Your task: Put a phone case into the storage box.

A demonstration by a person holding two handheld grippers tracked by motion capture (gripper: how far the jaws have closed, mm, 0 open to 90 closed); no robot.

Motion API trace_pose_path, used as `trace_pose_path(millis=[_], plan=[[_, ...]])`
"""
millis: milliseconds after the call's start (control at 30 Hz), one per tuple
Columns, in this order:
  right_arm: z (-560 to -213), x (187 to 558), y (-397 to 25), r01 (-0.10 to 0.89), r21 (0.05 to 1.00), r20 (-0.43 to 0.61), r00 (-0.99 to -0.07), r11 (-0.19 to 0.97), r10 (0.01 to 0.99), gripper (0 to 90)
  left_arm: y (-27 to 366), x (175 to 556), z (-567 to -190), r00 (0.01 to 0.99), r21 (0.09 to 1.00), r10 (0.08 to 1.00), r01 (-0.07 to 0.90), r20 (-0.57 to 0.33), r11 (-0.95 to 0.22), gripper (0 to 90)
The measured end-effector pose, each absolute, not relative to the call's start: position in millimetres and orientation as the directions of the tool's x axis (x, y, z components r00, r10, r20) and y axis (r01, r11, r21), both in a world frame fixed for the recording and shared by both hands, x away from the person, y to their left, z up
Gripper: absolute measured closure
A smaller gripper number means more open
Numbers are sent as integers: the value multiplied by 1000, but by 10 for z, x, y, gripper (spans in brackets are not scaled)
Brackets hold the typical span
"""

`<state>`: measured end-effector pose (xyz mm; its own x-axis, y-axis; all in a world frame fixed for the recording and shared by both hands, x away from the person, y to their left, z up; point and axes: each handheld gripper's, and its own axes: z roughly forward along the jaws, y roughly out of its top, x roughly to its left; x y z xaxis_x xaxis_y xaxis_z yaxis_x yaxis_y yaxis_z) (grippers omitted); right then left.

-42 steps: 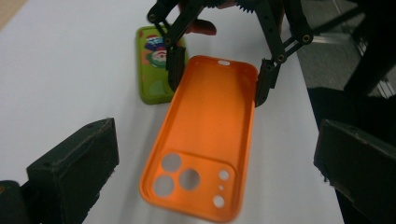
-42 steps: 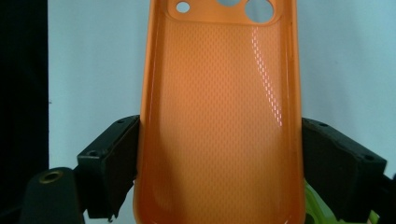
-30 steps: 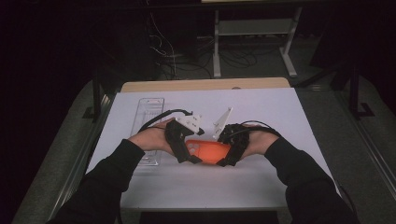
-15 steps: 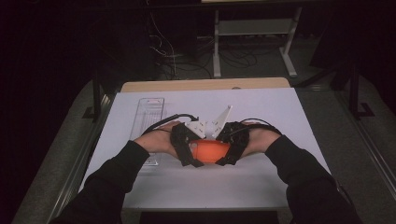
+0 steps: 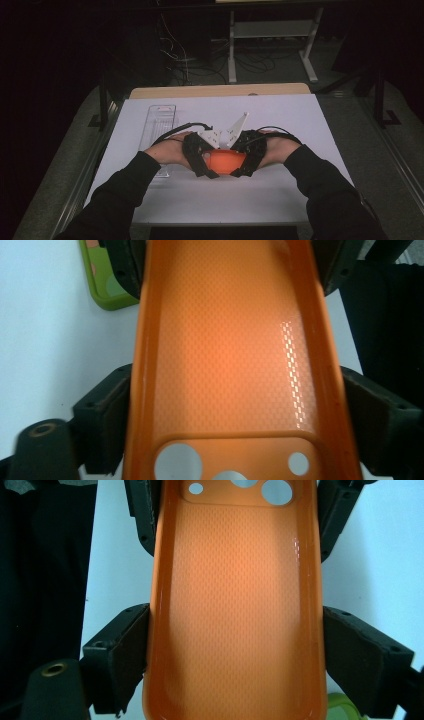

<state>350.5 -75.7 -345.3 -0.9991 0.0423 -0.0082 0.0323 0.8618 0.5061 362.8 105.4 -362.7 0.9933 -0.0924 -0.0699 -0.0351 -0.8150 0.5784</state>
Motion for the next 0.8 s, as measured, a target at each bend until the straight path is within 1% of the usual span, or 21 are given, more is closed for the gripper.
trace_pose_path(millis=[167, 300, 433, 467, 533, 600, 633, 733, 800], plan=[[-3458, 3513, -756, 38, 504, -4, -999, 863, 46, 152, 1063, 3631, -3645, 993, 585, -83, -18, -86, -811, 150], [-3468, 3516, -751, 38, 507, 1, -999, 861, 43, 149, 1083, 3629, -3651, 994, 590, -76, -13, -82, -807, 157], [-3465, 3532, -762, 35, 538, -4, -999, 842, 44, 140, 1119, 3630, -3653, 995, 594, -54, 6, -83, -804, 160], [-3462, 3529, -767, 43, 551, -12, -998, 834, 59, 121, 1124, 3632, -3655, 996, 585, -45, 9, -77, -811, 160], [-3447, 3524, -786, 61, 563, -11, -997, 824, 81, 80, 1147, 3626, -3670, 997, 582, -19, 29, -76, -813, 160], [-3435, 3539, -820, 91, 582, 0, -994, 808, 112, 30, 1165, 3626, -3695, 996, 575, 26, 69, -83, -815, 159], [-3432, 3543, -842, 103, 589, -1, -992, 801, 128, 21, 1177, 3618, -3706, 997, 566, 46, 77, -68, -821, 160], [-3440, 3549, -925, 145, 614, 3, -983, 776, 181, 18, 1197, 3607, -3742, 990, 550, 121, 139, -70, -824, 160], [-3462, 3550, -975, 179, 626, 12, -975, 759, 221, 16, 1214, 3605, -3757, 985, 545, 152, 169, -76, -821, 159]])
